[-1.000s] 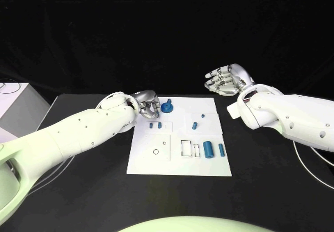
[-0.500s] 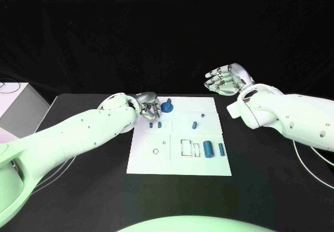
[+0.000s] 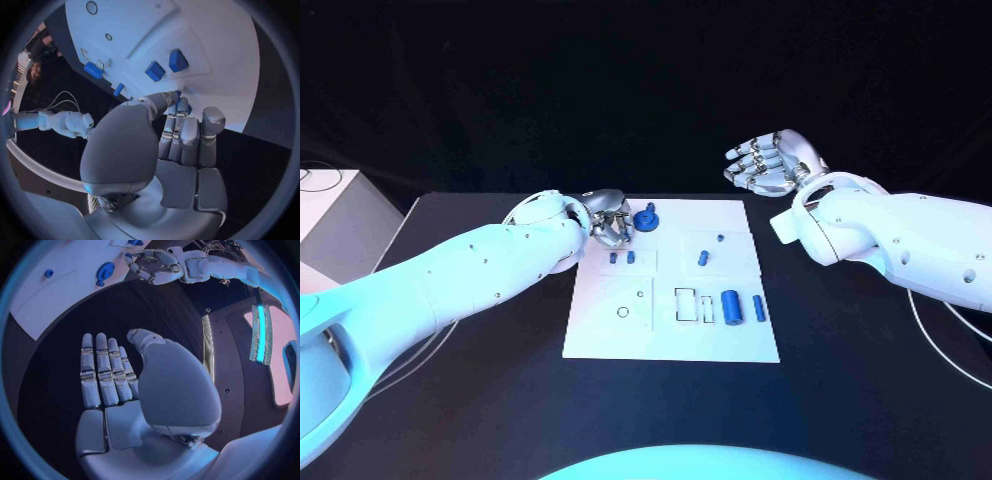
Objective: Assemble the parts on the task board
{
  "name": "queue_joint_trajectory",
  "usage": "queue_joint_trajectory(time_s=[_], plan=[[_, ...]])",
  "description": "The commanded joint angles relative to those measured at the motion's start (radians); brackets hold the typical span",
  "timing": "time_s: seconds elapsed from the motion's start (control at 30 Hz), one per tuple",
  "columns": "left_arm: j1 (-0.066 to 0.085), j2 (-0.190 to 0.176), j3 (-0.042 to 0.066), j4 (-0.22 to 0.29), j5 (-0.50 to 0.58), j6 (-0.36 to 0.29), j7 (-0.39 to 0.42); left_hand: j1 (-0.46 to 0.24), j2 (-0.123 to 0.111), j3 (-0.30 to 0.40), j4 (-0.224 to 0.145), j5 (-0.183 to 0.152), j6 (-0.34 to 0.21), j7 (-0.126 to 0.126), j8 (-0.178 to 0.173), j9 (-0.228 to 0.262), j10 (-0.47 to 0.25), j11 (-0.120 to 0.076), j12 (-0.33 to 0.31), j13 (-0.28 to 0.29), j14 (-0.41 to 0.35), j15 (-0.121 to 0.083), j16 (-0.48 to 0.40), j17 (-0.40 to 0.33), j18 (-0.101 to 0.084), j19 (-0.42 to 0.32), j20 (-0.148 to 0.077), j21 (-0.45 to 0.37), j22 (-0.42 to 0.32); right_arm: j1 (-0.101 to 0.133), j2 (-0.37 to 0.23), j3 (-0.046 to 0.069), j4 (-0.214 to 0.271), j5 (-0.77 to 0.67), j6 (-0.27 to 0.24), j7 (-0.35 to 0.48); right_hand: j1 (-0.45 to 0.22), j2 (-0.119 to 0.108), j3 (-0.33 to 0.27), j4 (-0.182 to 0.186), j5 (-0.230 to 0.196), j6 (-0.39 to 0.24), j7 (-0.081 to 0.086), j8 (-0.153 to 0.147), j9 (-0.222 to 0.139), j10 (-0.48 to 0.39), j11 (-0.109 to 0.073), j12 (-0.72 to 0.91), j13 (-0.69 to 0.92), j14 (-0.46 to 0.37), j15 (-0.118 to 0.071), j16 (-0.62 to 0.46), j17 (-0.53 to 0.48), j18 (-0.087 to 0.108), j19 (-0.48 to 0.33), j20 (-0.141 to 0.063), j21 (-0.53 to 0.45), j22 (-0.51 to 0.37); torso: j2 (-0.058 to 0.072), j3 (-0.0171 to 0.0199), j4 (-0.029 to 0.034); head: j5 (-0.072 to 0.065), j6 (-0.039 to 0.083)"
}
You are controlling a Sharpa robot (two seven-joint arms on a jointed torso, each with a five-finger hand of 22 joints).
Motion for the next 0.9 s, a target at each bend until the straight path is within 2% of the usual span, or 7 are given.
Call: queue_joint_trajectory(time_s=[0.03,0.63,0.9], plan=[[-0.002,0.000,-0.002,0.001,-0.011,0.027,-0.013,-0.005,0.007,0.000,-0.006,0.004,0.006,0.001,-0.002,0.001,0.010,-0.003,0.004,0.000,0.003,-0.002,0.000,-0.001,-0.019,0.004,0.000,0.004,0.002,0.000,0.000,0.000,0.002,-0.008,0.007,0.014,-0.004,-0.002,0.005,0.002,0.003,0.004,0.008,-0.001,-0.001,-0.002,-0.001,-0.006,-0.001,0.005,0.002,-0.006,-0.001,0.013,-0.002,0.000,0.003,-0.001,0.000,-0.0002,-0.0002,-0.001,-0.001],[-0.002,-0.004,-0.002,0.008,-0.016,0.005,-0.016,-0.003,0.009,0.002,-0.010,0.004,0.010,0.000,-0.002,0.002,0.015,-0.004,0.002,0.002,0.003,-0.003,0.000,-0.002,-0.020,0.009,-0.001,0.009,0.009,0.000,0.000,0.000,0.002,-0.008,0.008,0.014,-0.006,-0.003,0.008,0.001,0.003,0.005,0.008,-0.002,-0.001,-0.001,-0.001,-0.007,-0.001,0.005,0.002,-0.007,-0.002,0.013,-0.002,0.001,0.002,-0.002,0.000,-0.0004,0.0001,0.000,-0.001],[-0.002,-0.005,-0.002,0.012,-0.011,-0.049,-0.001,-0.004,0.010,0.002,-0.012,0.004,0.014,0.000,-0.002,0.004,0.021,-0.005,0.001,0.004,0.008,-0.004,0.002,0.004,-0.023,0.018,-0.002,0.016,0.019,0.000,0.001,0.000,0.002,-0.008,0.009,0.015,-0.006,-0.003,0.008,0.001,0.003,0.005,0.008,-0.002,-0.001,-0.001,-0.001,-0.007,-0.001,0.005,0.002,-0.007,-0.002,0.013,-0.002,0.001,0.002,-0.002,0.000,0.0001,-0.0002,0.000,-0.001]])
